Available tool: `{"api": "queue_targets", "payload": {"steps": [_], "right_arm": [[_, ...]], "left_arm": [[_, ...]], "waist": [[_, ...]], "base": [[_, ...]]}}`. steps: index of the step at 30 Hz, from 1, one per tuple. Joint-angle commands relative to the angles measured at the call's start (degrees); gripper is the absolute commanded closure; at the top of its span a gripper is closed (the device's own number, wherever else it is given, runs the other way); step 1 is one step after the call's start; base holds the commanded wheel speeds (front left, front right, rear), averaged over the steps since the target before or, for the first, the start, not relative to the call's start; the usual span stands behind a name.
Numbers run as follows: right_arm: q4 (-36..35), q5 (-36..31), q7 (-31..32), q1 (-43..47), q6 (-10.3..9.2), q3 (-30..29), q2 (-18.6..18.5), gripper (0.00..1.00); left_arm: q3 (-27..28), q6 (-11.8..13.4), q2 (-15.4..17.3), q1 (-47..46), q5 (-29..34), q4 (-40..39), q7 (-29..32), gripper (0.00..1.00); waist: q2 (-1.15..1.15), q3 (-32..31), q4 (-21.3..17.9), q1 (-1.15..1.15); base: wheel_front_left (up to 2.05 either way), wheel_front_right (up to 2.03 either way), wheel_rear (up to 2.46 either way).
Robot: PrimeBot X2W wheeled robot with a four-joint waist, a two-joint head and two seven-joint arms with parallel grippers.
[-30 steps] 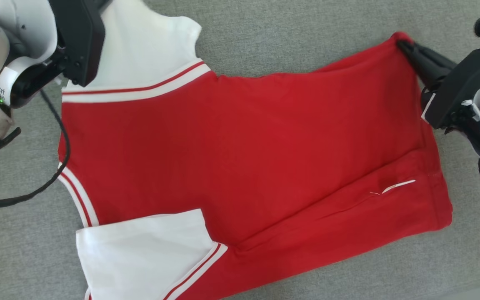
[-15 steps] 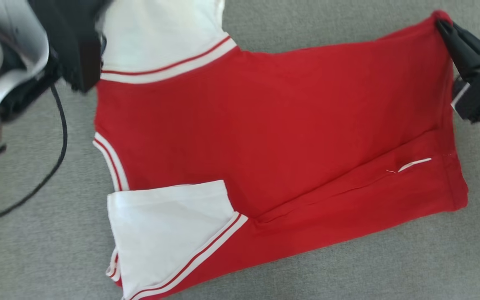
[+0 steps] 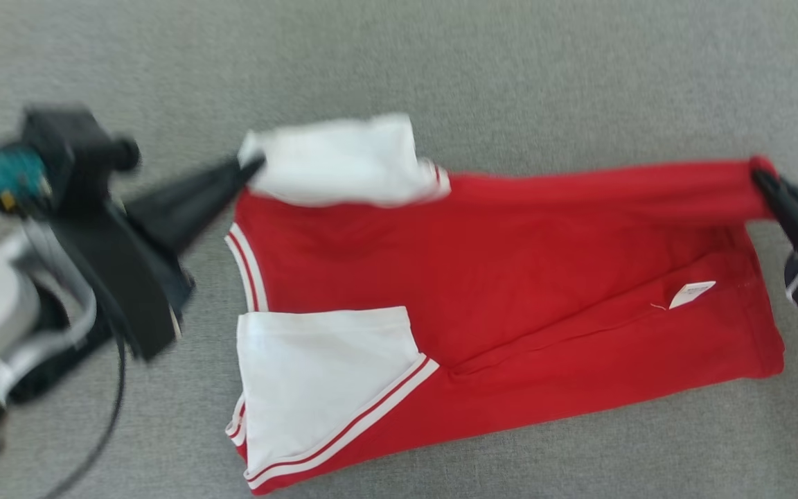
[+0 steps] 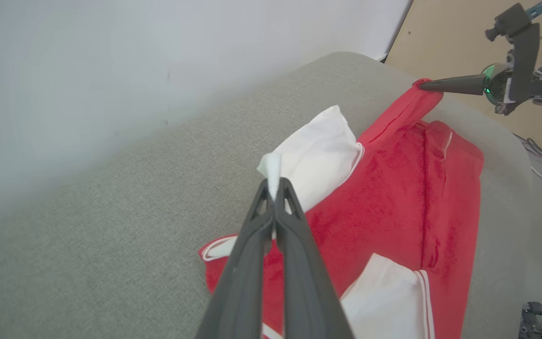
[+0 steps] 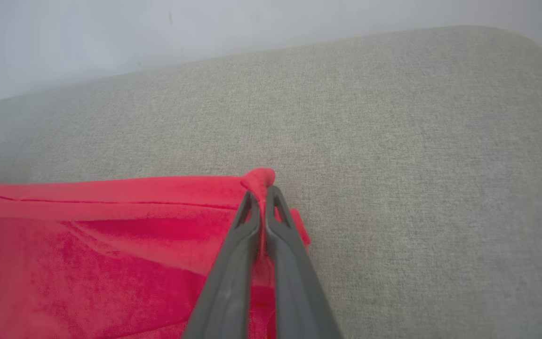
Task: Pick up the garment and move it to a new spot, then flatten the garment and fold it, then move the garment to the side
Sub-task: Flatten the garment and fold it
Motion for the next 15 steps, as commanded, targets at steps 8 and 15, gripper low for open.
{"api": "queue_targets", "payload": {"steps": [8,15], "right_arm": [[-3.56,-1.21,1.26,9.63,-0.14,-2.31,-2.29,1.00],[-5.34,-2.14,3.19,16.14,-0.14,-6.35,-1.59,1.00]], "left_arm": [[-1.58,5.70,3.89,11.06,-2.38,-10.45,-3.80,1.00],[-2.59,9.47,4.92,19.36,-2.67,-15.05,-6.37,1.00]], "waist": [[0.01,-4.66,2.07,0.01],[0.01,-5.12,2.45,0.01]], "base": [[0.00,0.00,0.00],[0.00,0.00,0.00]]}}
